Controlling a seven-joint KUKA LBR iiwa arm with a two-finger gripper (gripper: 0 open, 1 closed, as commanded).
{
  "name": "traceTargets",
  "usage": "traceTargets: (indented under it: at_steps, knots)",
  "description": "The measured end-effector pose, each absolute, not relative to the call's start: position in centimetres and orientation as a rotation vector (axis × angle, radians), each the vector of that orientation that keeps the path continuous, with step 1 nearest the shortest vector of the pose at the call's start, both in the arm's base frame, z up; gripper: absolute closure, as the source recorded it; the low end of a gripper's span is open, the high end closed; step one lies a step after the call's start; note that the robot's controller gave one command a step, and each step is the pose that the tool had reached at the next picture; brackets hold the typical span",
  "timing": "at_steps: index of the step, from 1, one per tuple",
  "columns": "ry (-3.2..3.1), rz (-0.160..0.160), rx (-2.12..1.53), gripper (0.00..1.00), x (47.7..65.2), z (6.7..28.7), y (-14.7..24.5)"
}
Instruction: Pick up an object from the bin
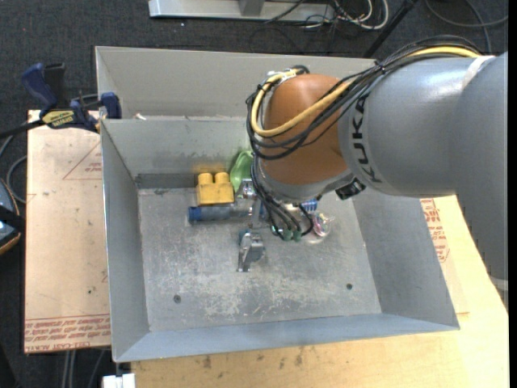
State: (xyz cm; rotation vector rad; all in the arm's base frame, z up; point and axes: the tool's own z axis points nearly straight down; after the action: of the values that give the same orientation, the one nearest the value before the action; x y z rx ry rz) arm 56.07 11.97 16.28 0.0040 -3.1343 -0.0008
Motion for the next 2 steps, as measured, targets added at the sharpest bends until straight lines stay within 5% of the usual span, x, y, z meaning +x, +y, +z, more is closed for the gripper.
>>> traceTargets:
  at_steps: [1,2]
  knots:
    - [-3.146,-0.011,0.028,0.00,57.2,7.3,5.2]
    - [-3.116,-0.003,-0.403,0.00,57.5,10.0,5.3]
